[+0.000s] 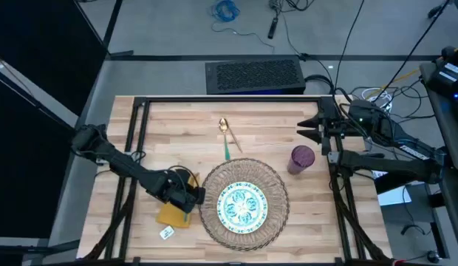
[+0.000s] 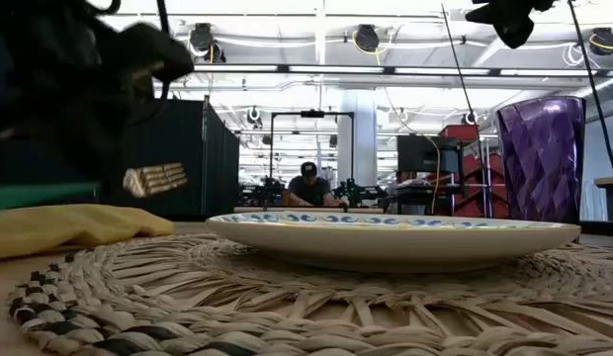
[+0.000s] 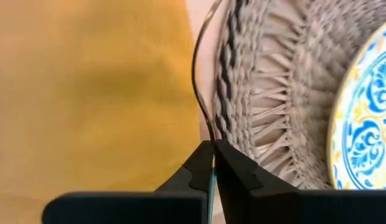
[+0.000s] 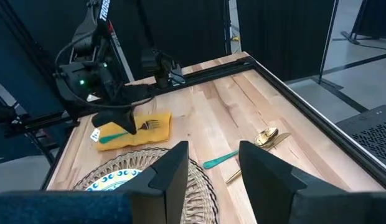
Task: Set table place
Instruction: Put the green table fork on top of the folded yellow table napkin
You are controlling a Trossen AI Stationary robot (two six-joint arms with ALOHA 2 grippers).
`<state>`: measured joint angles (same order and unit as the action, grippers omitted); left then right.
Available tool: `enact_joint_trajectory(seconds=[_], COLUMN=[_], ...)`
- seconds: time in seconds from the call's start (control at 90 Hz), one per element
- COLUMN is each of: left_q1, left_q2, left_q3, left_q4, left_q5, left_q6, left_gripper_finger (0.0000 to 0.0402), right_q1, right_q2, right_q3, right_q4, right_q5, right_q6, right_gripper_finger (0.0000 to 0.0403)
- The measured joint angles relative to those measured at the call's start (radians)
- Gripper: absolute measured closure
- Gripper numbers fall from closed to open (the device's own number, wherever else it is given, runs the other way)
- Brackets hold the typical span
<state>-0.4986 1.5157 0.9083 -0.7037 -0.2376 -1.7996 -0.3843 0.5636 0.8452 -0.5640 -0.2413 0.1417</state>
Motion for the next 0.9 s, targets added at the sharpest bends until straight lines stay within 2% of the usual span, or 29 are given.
enact_joint_trajectory(seconds=[0.222, 0.433, 0.567, 0.9], left_q1=[0.001, 0.001, 0.001, 0.014], left_q2=[-0.070, -0.083, -0.081, -0.079], left_q3=[0.021, 0.021, 0.006, -0.119], left_q4=[-0.193, -0.193, -0.174, 0.034], left_q5=[0.062, 0.103, 0.107, 0.144], left_q6=[0.008, 0.036, 0.056, 0.052], left_gripper_finger=[0.0401, 0.0401, 0.0401, 0.0401], right_q1=[0.000, 0.000, 0.000, 0.000], right_q2=[0.000, 0.000, 0.000, 0.000], right_q3=[0.000, 0.000, 0.000, 0.000], right_q4=[0.000, 0.000, 0.000, 0.000], right_q5=[0.000, 0.000, 0.000, -0.001], right_q6=[0.004, 0.004, 0.004, 0.012], right_gripper_finger=[0.0273, 0.0273, 0.0273, 0.0273])
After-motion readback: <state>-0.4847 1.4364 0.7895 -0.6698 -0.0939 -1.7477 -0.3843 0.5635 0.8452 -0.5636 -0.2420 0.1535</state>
